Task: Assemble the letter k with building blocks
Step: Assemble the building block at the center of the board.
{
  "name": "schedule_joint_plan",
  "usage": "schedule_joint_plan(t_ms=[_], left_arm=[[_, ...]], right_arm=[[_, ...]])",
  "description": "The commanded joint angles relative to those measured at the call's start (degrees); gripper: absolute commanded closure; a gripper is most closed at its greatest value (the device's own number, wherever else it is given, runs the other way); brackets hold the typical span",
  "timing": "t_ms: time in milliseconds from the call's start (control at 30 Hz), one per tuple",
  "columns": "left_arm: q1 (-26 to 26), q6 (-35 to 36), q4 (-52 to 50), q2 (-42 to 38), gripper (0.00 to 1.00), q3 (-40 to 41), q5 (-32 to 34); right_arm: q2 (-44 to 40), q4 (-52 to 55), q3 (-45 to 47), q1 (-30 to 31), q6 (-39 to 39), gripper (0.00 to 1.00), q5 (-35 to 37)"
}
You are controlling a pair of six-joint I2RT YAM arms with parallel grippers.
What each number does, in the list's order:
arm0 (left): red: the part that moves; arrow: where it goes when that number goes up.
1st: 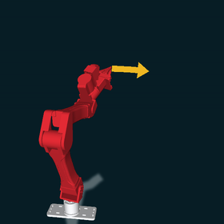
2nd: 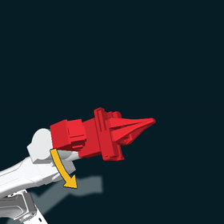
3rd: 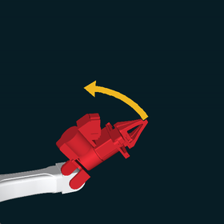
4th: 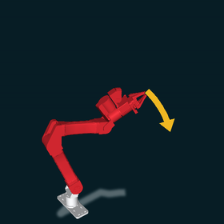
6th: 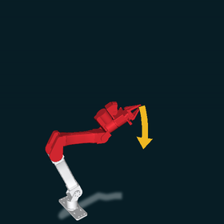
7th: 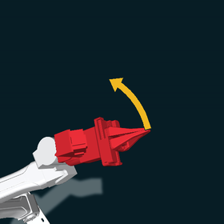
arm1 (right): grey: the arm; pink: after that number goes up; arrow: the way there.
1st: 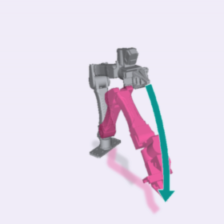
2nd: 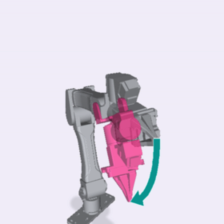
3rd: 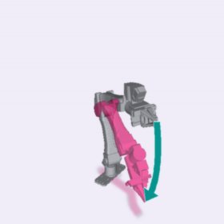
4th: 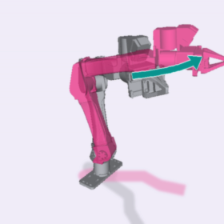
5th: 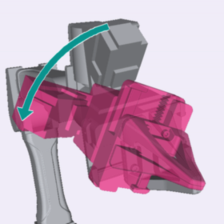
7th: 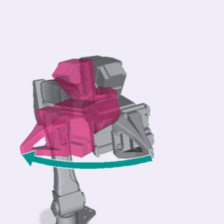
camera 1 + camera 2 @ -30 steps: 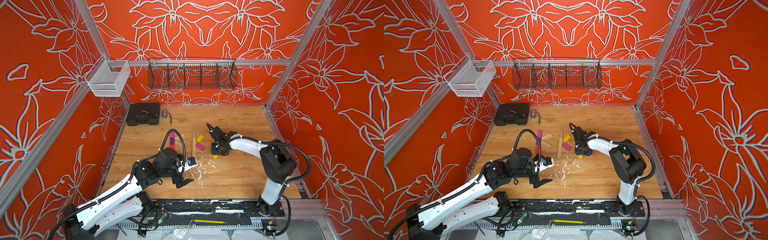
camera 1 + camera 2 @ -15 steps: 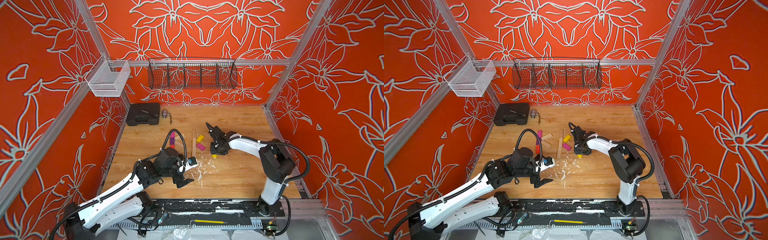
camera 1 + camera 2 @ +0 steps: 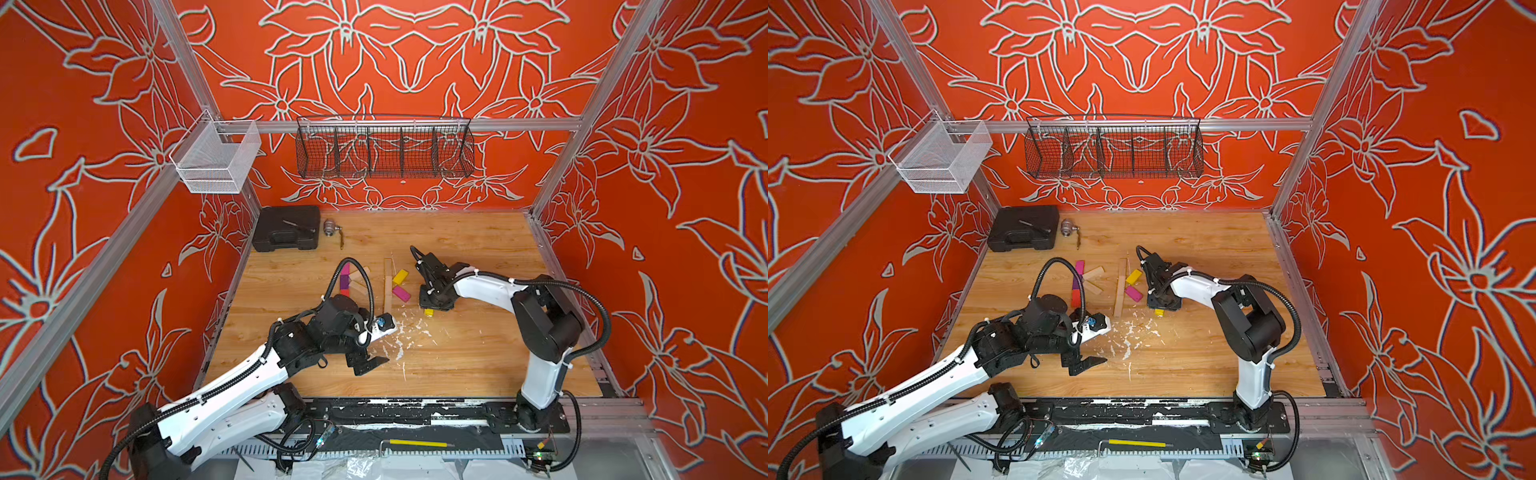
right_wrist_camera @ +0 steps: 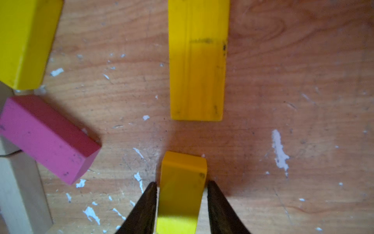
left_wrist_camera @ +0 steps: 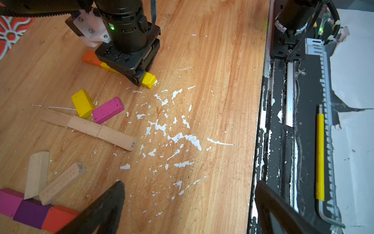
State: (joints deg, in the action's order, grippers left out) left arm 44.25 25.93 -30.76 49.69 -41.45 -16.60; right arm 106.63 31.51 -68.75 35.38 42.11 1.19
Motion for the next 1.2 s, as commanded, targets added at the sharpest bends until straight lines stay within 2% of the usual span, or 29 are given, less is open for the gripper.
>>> schedule_joint_plan(t_ms=[0, 433, 833, 1167], left_arm=[[0.1, 1.0, 0.3, 0.4, 0.03, -0.9, -0.5], [0.1, 0.7, -0.1, 0.7, 0.03, -1.1, -0.5], [0.1, 0.6, 0.0, 0.9, 0.03, -1.1, -0.6], [0.2, 0.6, -0.1, 1.4, 0.03, -1.2, -0.6]], right_arm=[[0.6, 0.6, -1.1, 0.2, 1.0, 0.63, 1.2], [-1.3, 2.0, -0.1, -0.1, 0.7, 0.72, 3.8], [-0.7, 1.7, -0.6, -1.1, -0.1, 0.72, 5.3], [0.9, 1.2, -1.5, -1.6, -0.9, 0.69, 3.8]])
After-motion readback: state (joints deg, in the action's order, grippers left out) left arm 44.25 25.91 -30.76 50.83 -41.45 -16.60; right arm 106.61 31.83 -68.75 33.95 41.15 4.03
